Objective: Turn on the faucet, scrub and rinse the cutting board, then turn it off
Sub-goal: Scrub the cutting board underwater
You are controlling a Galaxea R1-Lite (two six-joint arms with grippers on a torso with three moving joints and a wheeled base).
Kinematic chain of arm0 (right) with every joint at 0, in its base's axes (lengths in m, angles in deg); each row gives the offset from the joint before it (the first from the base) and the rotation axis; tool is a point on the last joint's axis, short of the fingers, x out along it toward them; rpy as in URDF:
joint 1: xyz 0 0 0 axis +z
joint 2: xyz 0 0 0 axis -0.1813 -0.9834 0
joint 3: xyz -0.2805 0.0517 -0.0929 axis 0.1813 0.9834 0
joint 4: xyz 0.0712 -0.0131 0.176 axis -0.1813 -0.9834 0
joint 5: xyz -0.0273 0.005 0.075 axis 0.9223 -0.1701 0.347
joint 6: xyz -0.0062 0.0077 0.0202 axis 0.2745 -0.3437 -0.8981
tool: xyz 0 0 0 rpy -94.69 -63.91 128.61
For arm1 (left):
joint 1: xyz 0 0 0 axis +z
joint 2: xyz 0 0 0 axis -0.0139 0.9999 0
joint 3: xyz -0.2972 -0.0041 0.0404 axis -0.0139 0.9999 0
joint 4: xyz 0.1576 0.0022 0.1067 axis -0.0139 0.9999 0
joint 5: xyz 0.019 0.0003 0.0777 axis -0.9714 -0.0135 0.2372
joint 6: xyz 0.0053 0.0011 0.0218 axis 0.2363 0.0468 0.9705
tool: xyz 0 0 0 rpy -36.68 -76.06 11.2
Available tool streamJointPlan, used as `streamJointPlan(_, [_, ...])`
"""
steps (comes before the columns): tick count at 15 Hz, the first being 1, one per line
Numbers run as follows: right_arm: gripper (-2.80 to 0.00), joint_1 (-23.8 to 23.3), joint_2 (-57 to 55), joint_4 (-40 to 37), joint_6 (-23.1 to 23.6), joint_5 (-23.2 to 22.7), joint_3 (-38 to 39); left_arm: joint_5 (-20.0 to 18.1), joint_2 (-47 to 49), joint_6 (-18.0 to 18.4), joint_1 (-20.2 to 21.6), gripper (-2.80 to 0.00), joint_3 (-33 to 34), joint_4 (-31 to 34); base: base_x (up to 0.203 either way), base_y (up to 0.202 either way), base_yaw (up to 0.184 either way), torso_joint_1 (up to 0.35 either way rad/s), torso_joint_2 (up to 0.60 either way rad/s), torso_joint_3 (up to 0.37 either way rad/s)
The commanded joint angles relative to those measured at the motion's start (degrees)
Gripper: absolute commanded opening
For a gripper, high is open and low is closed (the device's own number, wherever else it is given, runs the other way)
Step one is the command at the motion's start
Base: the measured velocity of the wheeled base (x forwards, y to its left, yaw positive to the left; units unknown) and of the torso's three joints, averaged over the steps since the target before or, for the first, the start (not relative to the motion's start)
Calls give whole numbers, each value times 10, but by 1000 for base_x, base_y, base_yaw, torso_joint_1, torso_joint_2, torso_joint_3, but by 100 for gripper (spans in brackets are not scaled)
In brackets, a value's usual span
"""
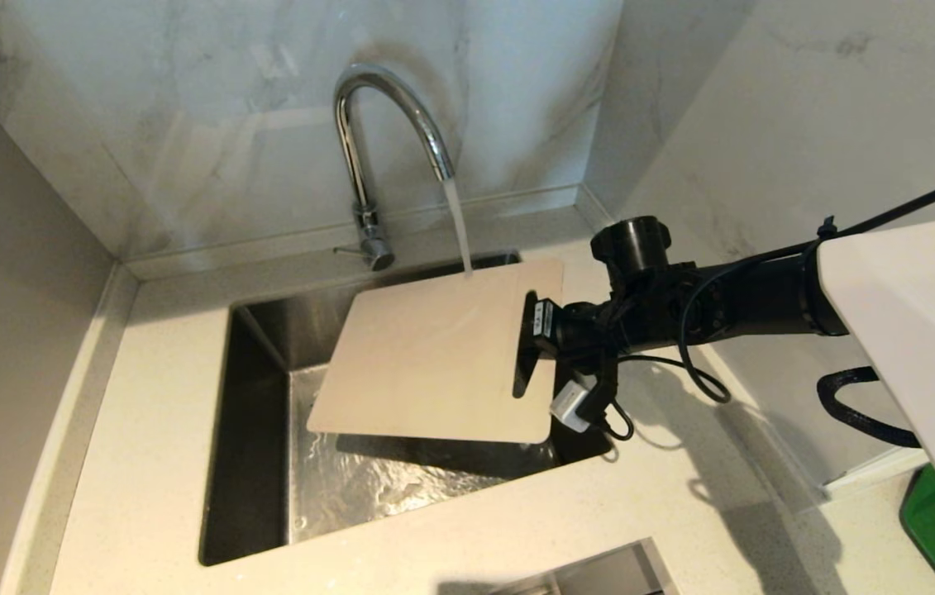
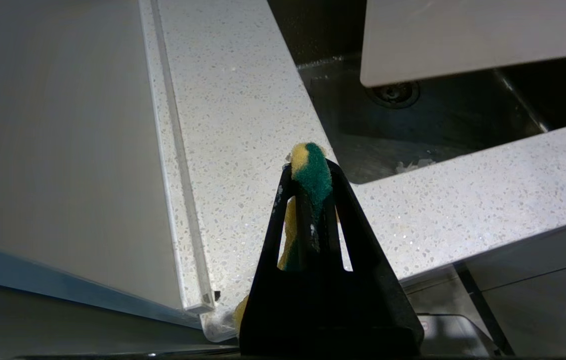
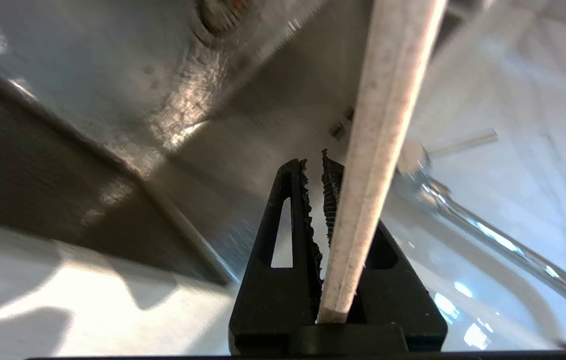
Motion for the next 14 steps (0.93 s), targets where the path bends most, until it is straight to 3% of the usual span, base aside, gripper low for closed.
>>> streamJointPlan(1, [-280,-1,-19,-2,4,-4,-40,0,0,0,0,-280,0,0,0,0,0,0,0,0])
streamJointPlan(9, [-280,-11,-70,-6,-5,-5,-123,0,0,1,0,-280,0,0,0,0,0,0,0,0])
streamJointPlan(14, [-280,-11,-82,-4,-5,-7,-124,0,0,1,0,-280,0,0,0,0,0,0,0,0])
